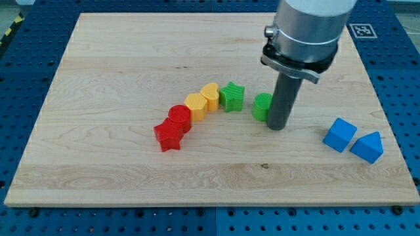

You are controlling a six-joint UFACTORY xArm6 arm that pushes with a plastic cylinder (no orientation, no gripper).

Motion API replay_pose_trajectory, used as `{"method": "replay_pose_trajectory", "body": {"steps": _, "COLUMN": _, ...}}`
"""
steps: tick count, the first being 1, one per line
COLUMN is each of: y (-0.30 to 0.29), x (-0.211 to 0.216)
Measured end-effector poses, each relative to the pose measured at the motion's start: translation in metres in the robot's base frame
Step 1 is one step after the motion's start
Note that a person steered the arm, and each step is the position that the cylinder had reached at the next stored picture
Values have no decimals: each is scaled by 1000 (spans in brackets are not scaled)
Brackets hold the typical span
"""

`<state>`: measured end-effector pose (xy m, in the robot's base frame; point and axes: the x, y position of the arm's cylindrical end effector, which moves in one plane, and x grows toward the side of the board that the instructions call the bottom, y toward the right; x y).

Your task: Push the blue blocks to the right of the green blocks

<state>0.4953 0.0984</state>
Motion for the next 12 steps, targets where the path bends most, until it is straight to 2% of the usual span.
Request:
{"method": "replay_pose_trajectory", "body": {"steps": 2, "y": -22, "x": -11}}
{"method": "replay_pose_trajectory", "body": {"steps": 3, "y": -10, "x": 8}}
{"method": "replay_pose_trajectory", "body": {"steps": 4, "y": 16, "x": 55}}
{"method": "replay_pose_trajectory", "body": {"steps": 5, "y": 73, "x": 90}}
{"method": "replay_pose_trajectory", "body": {"steps": 6, "y": 146, "x": 103}}
{"method": "replay_pose_trajectory", "body": {"steps": 7, "y": 225, "x": 103}}
{"method": "replay_pose_trajectory", "body": {"steps": 8, "y": 245, "x": 95}}
{"method": "replay_pose_trajectory", "body": {"steps": 9, "y": 244, "x": 87}}
{"method": "replay_pose_trajectory", "body": {"steps": 12, "y": 193, "x": 74}}
